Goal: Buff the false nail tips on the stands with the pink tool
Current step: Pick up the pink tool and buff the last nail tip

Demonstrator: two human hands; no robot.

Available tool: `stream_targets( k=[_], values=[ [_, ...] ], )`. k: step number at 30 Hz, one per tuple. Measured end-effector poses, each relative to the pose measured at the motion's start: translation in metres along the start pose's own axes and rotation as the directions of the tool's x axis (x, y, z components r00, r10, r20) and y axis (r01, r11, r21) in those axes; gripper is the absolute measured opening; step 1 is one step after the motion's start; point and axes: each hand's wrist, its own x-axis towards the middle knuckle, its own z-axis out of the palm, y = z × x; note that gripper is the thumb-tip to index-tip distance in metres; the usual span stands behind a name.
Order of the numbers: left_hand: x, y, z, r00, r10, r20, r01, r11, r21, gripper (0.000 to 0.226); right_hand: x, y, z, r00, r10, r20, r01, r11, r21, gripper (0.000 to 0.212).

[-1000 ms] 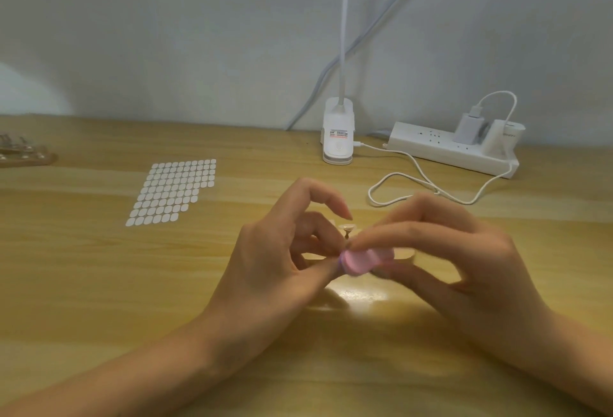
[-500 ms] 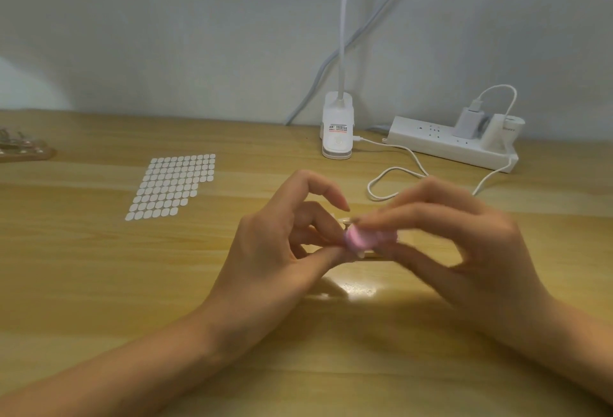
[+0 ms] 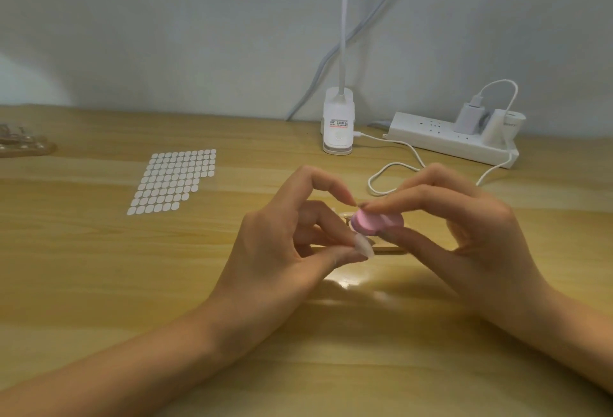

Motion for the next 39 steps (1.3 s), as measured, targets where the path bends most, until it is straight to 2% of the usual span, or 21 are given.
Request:
stream_targets(
  k=[6, 10, 12, 15, 18, 20, 23, 25, 27, 30, 34, 36, 39],
  values=[
    [0.0, 0.0, 0.0, 1.0, 0.0, 0.014, 0.001, 0.999, -0.045, 0.047, 0.0, -0.001, 0.002, 1.0, 0.002, -0.018, -0.002, 1.0, 0.003, 0.019],
    [0.001, 0.001, 0.0, 1.0, -0.007, 0.013, 0.007, 0.998, -0.061, 0.042, 0.001, 0.002, -0.002, 0.996, 0.077, -0.049, -0.075, 0.997, 0.036, 0.017],
    [0.002, 0.0, 0.0, 1.0, -0.014, -0.001, 0.014, 0.998, -0.061, 0.037, 0.001, -0.004, -0.001, 0.999, 0.036, -0.012, -0.035, 0.996, 0.083, 0.018],
    [0.002, -0.004, -0.001, 1.0, -0.013, 0.005, 0.013, 0.999, -0.049, 0.036, 0.002, -0.004, 0.001, 0.999, -0.005, 0.048, 0.003, 1.0, 0.031, 0.017],
    [0.003, -0.004, -0.003, 1.0, -0.024, -0.001, 0.024, 0.999, -0.029, 0.042, 0.006, -0.001, -0.005, 0.999, 0.05, -0.019, -0.049, 0.998, 0.027, 0.016],
    [0.003, -0.004, -0.003, 0.999, -0.04, -0.009, 0.039, 0.998, -0.042, 0.041, 0.005, -0.005, -0.005, 1.0, 0.016, -0.015, -0.015, 0.997, 0.074, 0.016],
    [0.003, -0.006, -0.004, 0.999, -0.043, -0.015, 0.042, 0.998, -0.044, 0.04, 0.004, -0.006, 0.0, 0.995, -0.081, 0.063, 0.083, 0.996, -0.027, 0.016],
    [0.003, -0.005, -0.004, 0.999, -0.046, -0.012, 0.045, 0.998, -0.034, 0.042, 0.005, -0.004, -0.004, 0.998, -0.06, 0.027, 0.063, 0.993, -0.099, 0.02],
    [0.002, -0.003, -0.004, 0.999, -0.036, -0.008, 0.036, 0.999, -0.022, 0.041, 0.005, -0.005, -0.007, 0.998, -0.056, -0.005, 0.055, 0.996, -0.071, 0.018],
    [0.001, -0.003, -0.003, 1.0, -0.017, 0.01, 0.017, 1.0, 0.01, 0.039, 0.003, -0.007, -0.001, 0.991, -0.111, 0.073, 0.116, 0.991, -0.071, 0.015],
    [0.002, -0.003, -0.004, 0.999, -0.038, -0.001, 0.038, 0.999, 0.018, 0.038, 0.005, -0.001, -0.007, 0.999, -0.033, -0.002, 0.033, 0.997, -0.074, 0.017],
    [0.002, -0.003, -0.004, 0.999, -0.035, 0.003, 0.035, 0.999, 0.016, 0.039, 0.005, -0.003, -0.006, 0.999, -0.049, 0.015, 0.049, 0.998, -0.043, 0.017],
    [0.001, -0.004, -0.004, 0.999, -0.032, 0.011, 0.032, 0.999, 0.035, 0.039, 0.003, 0.0, -0.004, 0.998, -0.04, 0.042, 0.044, 0.995, -0.093, 0.014]
  ],
)
